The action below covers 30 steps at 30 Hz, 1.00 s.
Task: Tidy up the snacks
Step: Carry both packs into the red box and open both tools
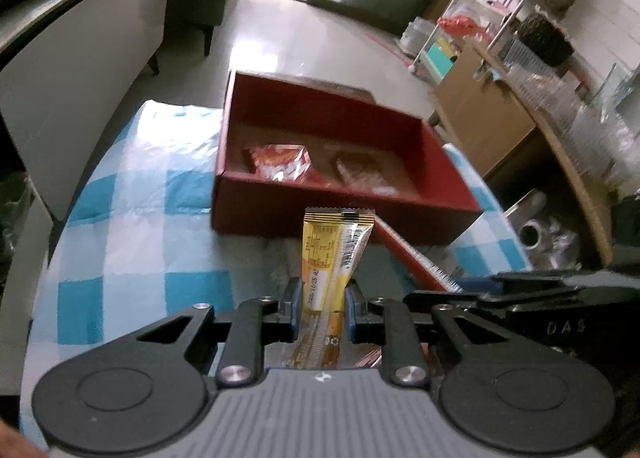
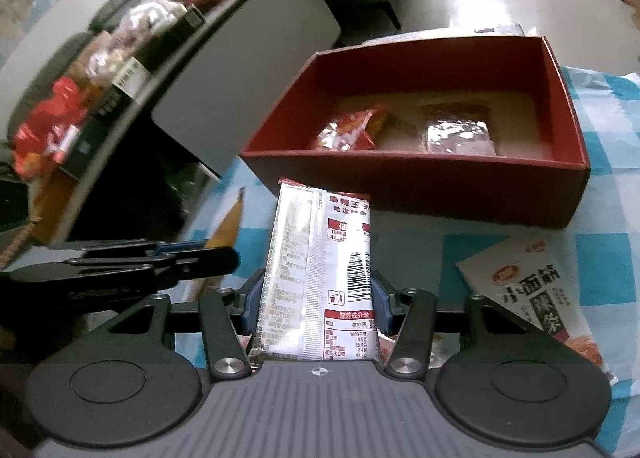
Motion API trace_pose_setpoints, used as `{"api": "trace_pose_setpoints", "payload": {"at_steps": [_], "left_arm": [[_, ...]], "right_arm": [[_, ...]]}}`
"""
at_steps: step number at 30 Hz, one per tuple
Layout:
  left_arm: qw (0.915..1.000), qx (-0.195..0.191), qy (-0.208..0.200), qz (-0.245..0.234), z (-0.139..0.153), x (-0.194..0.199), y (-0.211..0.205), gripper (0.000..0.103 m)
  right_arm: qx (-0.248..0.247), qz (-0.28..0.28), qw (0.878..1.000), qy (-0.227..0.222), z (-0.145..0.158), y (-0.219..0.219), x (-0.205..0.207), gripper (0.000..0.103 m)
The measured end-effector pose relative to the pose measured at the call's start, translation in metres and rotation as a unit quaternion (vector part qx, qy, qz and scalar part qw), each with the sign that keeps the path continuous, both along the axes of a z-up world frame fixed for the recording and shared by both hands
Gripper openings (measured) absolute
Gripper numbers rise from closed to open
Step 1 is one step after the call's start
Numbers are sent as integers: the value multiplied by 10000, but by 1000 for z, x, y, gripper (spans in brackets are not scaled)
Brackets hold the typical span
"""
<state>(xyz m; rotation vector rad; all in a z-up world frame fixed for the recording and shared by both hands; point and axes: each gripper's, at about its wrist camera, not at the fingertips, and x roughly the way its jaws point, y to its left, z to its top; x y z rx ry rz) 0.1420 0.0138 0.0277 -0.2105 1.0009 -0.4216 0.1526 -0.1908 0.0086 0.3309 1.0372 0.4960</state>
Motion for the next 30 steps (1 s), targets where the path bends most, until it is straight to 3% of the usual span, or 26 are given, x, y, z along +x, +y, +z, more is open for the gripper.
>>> {"api": "trace_pose_setpoints", "payload": {"at_steps": [17,23,30], "left_arm": [[9968,-409,-644,244,44,57,-36,16],[9969,-186,-672,363,31,91,-53,16],[9966,202,-562,565,3,124,-65,17]], "right_arm": [[749,-576,9939,-569,37,-30,32,60],[758,-851,9914,-644,34,-41,64,60],[379,-960,9928,-613,15,-44,100,60]]}}
